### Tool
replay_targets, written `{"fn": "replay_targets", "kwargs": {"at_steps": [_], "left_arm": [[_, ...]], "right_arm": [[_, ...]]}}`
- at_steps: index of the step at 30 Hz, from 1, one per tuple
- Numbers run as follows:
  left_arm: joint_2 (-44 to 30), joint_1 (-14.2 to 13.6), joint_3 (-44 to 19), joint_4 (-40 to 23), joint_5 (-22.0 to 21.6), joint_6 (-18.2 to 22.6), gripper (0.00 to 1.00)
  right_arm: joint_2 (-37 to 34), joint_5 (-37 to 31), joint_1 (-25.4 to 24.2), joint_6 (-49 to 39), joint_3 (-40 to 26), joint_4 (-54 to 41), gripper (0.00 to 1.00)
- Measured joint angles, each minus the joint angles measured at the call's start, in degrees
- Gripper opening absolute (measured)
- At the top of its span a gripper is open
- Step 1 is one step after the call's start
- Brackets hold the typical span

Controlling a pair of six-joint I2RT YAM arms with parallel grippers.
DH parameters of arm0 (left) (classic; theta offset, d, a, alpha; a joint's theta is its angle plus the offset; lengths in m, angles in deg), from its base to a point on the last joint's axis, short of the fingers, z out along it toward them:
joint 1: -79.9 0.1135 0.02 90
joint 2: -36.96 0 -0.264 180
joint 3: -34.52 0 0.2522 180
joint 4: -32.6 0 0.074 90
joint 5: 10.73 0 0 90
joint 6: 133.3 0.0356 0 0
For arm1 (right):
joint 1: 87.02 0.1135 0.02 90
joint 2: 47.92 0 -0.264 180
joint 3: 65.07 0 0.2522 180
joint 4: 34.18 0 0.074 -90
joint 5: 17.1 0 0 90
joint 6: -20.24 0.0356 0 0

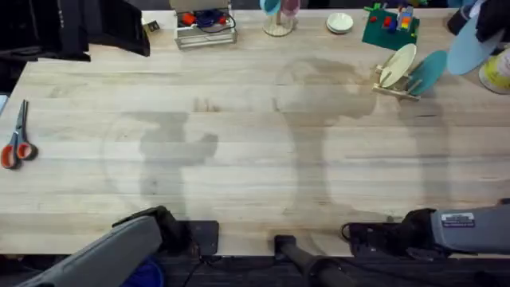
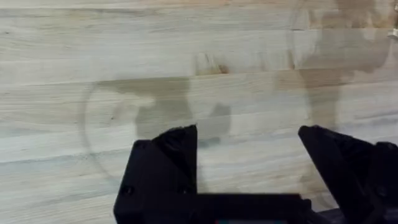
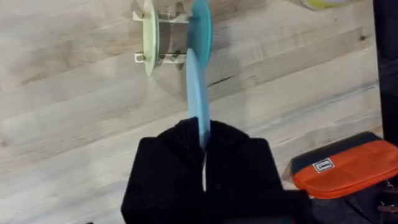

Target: Pick up the plates from the table one by one and place each into a slot on the dish rack.

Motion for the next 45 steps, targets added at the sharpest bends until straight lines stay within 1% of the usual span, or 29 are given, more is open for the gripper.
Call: {"fn": "replay_targets", "kwargs": {"at_steps": [18, 23, 33, 40, 45], "left_arm": [[0.0, 0.0, 0.0, 0.0, 0.0, 0.0, 0.994], [0.0, 0.0, 0.0, 0.0, 0.0, 0.0, 0.995], [0.0, 0.0, 0.0, 0.0, 0.0, 0.0, 0.995], [0.0, 0.0, 0.0, 0.0, 0.0, 0.0, 0.995], [0.0, 0.0, 0.0, 0.0, 0.0, 0.0, 0.995]], "right_arm": [[-5.6, 0.0, -1.1, 1.2, 0.0, 2.1, 0.03], [-7.4, 0.0, -1.1, 1.5, 0.0, 4.5, 0.03], [-8.3, 0.0, -1.1, 2.0, 0.0, 7.2, 0.03], [-12.1, 0.0, -1.1, 2.0, 0.0, 8.1, 0.03], [-13.5, 0.0, -1.1, 2.0, 0.0, 8.3, 0.03]]}}
